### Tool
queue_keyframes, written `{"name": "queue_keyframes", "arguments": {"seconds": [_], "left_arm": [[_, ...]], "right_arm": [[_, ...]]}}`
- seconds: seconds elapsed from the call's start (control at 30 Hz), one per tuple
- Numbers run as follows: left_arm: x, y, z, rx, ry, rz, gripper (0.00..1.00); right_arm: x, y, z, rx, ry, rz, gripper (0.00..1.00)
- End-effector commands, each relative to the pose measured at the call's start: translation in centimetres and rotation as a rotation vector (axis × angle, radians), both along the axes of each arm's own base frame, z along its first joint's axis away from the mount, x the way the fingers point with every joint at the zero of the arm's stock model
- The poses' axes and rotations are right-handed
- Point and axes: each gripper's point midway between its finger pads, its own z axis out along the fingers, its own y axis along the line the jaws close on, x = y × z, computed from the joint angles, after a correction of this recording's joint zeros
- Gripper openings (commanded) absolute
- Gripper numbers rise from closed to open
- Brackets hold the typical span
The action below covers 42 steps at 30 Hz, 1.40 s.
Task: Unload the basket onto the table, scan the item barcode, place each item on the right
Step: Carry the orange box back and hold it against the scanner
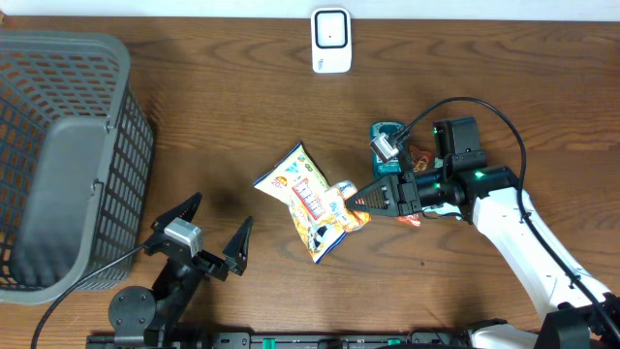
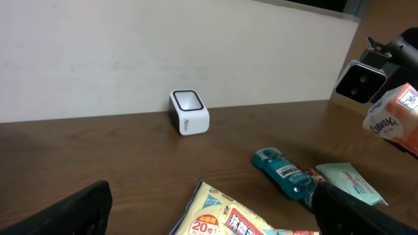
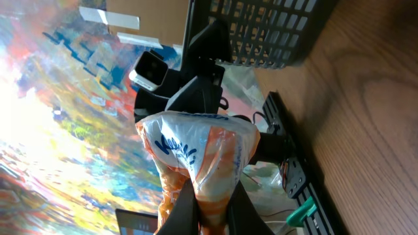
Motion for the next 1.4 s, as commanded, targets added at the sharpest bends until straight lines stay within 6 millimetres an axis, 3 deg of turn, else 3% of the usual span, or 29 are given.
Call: {"name": "queue_keyframes", "arguments": {"seconds": [0.0,0.53,0.77,1.1,1.37], "left_arm": [[-0.2,-0.2,0.2,-0.005,-0.007,-0.014,0.98],[-0.2,-0.2,0.2,-0.004,-0.007,-0.014,0.98],[-0.2,-0.2,0.2,-0.004,-0.007,-0.014,0.98],[-0.2,-0.2,0.2,-0.004,-0.007,-0.014,0.98],[-0.2,-0.2,0.2,-0.004,-0.007,-0.014,0.98]], "right_arm": [[-0.4,0.0,0.6,0.03,-0.021,0.017,0.01],[-1.5,-0.3,-1.2,-0.022,-0.063,0.002,0.01],[-1.9,-1.6,-1.2,-0.028,-0.047,-0.038,0.01],[-2.9,-3.1,-0.7,-0.047,-0.221,-0.079,0.01],[0.2,-2.8,-0.3,-0.031,-0.456,-0.102,0.01]]}}
